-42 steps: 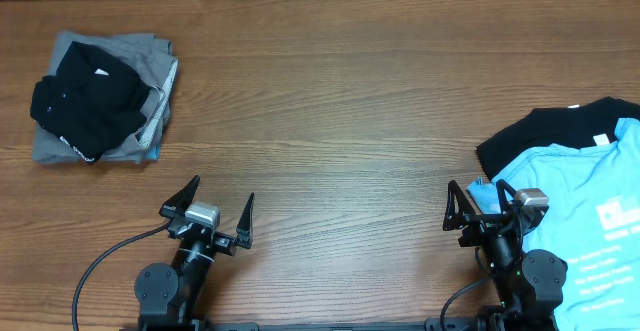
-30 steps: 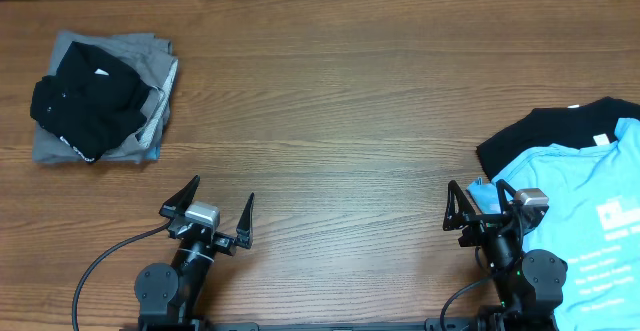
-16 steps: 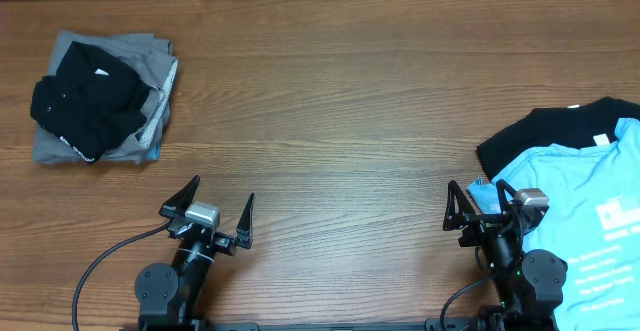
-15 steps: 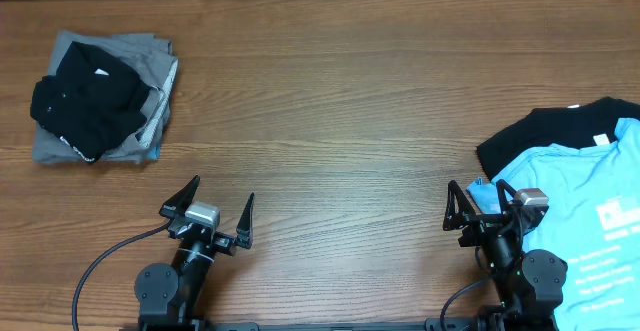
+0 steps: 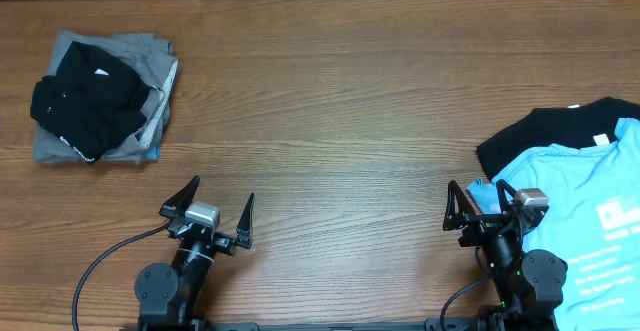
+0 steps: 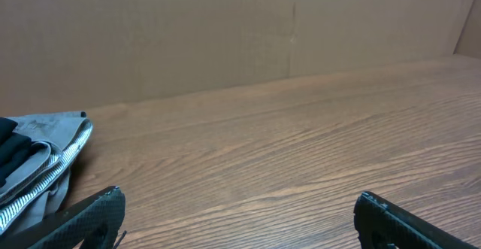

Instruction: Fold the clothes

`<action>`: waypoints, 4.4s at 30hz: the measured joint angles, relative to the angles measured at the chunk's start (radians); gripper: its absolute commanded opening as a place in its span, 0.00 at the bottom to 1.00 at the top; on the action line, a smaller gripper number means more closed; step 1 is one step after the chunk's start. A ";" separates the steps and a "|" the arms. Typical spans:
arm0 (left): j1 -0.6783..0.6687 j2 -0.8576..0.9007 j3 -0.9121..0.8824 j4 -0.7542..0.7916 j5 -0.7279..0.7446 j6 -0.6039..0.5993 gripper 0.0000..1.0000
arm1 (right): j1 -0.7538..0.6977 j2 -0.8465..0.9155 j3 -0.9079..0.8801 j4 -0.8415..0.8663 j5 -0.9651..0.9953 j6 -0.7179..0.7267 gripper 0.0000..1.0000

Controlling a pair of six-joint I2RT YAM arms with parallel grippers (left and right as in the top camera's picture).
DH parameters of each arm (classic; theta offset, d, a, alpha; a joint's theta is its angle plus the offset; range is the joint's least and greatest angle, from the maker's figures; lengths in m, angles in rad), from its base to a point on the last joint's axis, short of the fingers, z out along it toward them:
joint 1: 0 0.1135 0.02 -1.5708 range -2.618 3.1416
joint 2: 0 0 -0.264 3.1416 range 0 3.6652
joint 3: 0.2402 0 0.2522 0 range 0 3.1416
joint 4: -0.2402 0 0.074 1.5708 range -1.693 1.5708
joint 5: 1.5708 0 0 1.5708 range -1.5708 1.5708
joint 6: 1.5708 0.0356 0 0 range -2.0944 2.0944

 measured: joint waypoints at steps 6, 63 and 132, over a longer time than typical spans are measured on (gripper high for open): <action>0.000 0.000 0.000 0.000 0.000 0.000 1.00 | 0.000 0.000 0.000 0.001 0.000 -0.001 1.00; 0.000 1.180 1.289 -1.026 0.013 -0.095 1.00 | -0.294 1.631 1.036 -0.808 0.008 0.185 0.64; -0.566 1.605 1.300 -0.526 0.378 -0.179 0.85 | -0.295 1.424 1.287 -0.945 -0.329 0.002 0.04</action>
